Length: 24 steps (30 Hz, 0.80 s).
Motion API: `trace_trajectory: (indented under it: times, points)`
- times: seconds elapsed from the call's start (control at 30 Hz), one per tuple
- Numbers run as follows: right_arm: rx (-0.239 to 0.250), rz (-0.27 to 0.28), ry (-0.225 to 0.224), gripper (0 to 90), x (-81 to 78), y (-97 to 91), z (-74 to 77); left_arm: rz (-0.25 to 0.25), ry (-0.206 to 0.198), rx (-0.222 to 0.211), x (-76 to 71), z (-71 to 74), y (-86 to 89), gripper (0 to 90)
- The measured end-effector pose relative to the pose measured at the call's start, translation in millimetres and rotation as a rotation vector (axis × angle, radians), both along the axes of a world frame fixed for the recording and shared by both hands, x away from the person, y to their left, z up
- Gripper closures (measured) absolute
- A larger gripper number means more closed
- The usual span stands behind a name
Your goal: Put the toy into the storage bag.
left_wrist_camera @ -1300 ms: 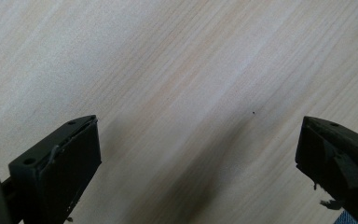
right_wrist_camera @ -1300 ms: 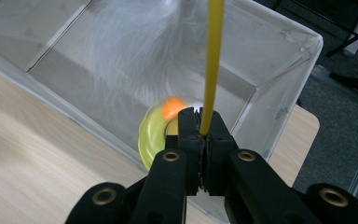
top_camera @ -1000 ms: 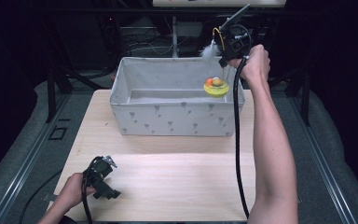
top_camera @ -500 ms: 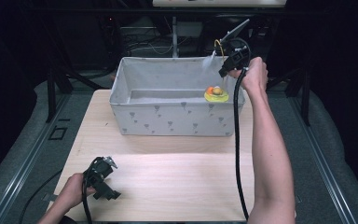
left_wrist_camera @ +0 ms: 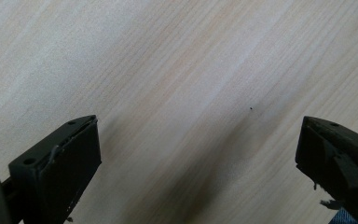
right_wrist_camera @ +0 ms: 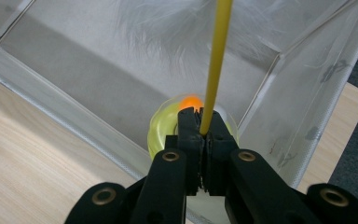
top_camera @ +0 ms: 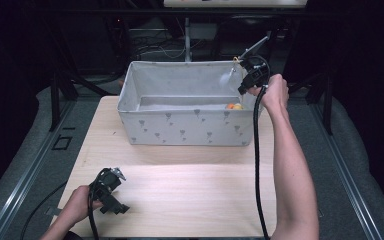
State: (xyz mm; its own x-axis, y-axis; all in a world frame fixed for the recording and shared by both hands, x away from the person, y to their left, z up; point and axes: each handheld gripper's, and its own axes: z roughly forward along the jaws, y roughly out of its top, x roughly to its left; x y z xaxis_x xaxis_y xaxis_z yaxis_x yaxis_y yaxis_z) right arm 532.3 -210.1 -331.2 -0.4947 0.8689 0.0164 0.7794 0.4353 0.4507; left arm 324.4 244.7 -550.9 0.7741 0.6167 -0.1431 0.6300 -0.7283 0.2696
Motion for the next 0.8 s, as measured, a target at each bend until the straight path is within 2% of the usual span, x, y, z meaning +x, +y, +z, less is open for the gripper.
trace_trajectory:
  times: [0.23,0.3,0.5,0.63,0.8]
  points:
    - [0.01,-0.01,0.037,88.0,0.2,-3.3,-11.5,0.0,-0.001,0.002,-0.4,0.2,0.3,0.1]
    - [0.041,-0.026,0.055,87.9,-0.2,-8.1,-17.8,0.003,-0.006,-0.012,-0.3,0.9,0.8,0.1]
    - [0.037,-0.029,0.081,87.8,0.2,-11.9,-27.6,0.002,0.002,-0.009,0.1,0.4,0.8,0.1]
    - [0.054,-0.027,0.11,87.6,1.6,-14.3,-35.4,0.006,0.0,-0.011,0.0,0.3,0.8,0.1]
    - [0.03,-0.023,0.137,87.7,2.7,-11.4,-42.9,0.003,0.002,-0.006,0.1,0.0,0.4,0.1]
